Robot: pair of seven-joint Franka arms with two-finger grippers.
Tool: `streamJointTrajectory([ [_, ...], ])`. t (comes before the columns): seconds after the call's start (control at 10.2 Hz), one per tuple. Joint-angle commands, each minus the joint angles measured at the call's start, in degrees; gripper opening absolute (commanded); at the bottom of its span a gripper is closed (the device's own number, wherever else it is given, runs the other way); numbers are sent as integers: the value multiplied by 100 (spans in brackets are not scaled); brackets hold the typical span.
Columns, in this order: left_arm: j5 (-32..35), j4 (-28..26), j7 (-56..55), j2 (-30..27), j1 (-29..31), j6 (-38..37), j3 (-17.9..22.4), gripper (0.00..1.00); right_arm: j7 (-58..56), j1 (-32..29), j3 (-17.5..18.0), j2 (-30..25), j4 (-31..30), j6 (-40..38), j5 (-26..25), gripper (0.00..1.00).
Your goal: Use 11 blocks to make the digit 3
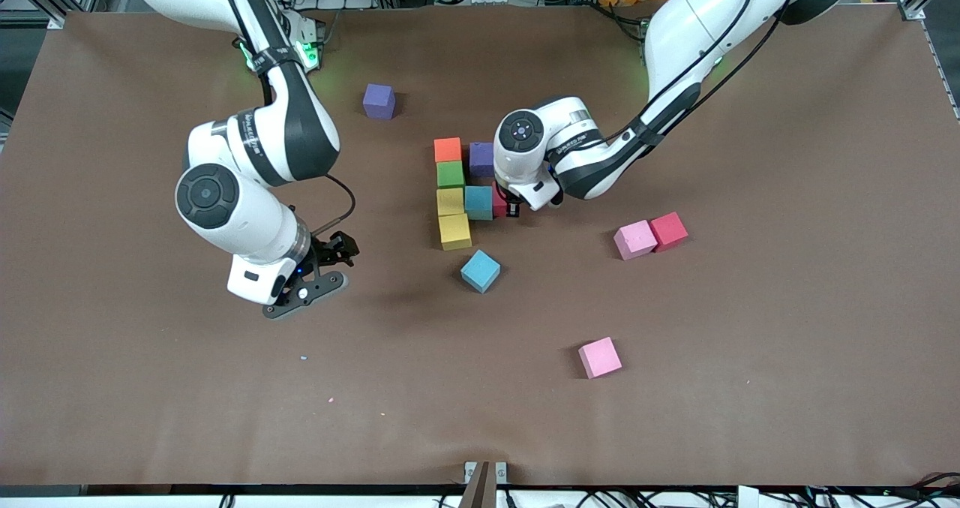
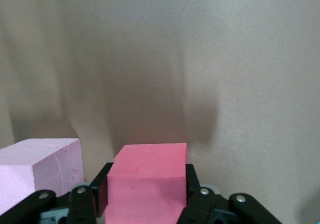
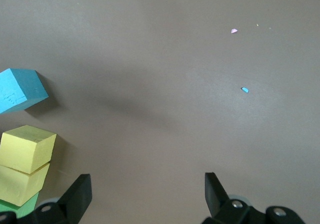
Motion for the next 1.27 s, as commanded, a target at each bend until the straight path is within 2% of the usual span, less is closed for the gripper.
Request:
streamJointTrajectory([
  [0.0,-11,36,-6,25,-88,20,81,27,-62,-100,94,-136,-115,-23,-85,100],
  [0.1,-11,36,38,17,-79,20,89,57,-62,-100,94,-128,-115,-32,-85,100],
  [0.2,24,36,47,25,-88,20,90,100,-62,-100,94,-136,-115,-23,-85,100],
  [0.49,121,36,56,25,-79,20,133,100,-44,-100,103,-128,-106,-23,-85,100],
  [0.68,112,45,73,17,-79,20,142,83,-35,-100,155,-128,-97,-6,-85,100],
  [0.88,112,45,64,17,-70,20,142,79,-18,-100,165,-128,-97,12,-85,100],
  [1.08,103,53,64,8,-62,20,142,82,17,-74,174,-128,-97,38,-76,100],
  [1.17,95,62,64,8,-70,20,142,89,18,-22,174,-93,-89,99,-58,100],
])
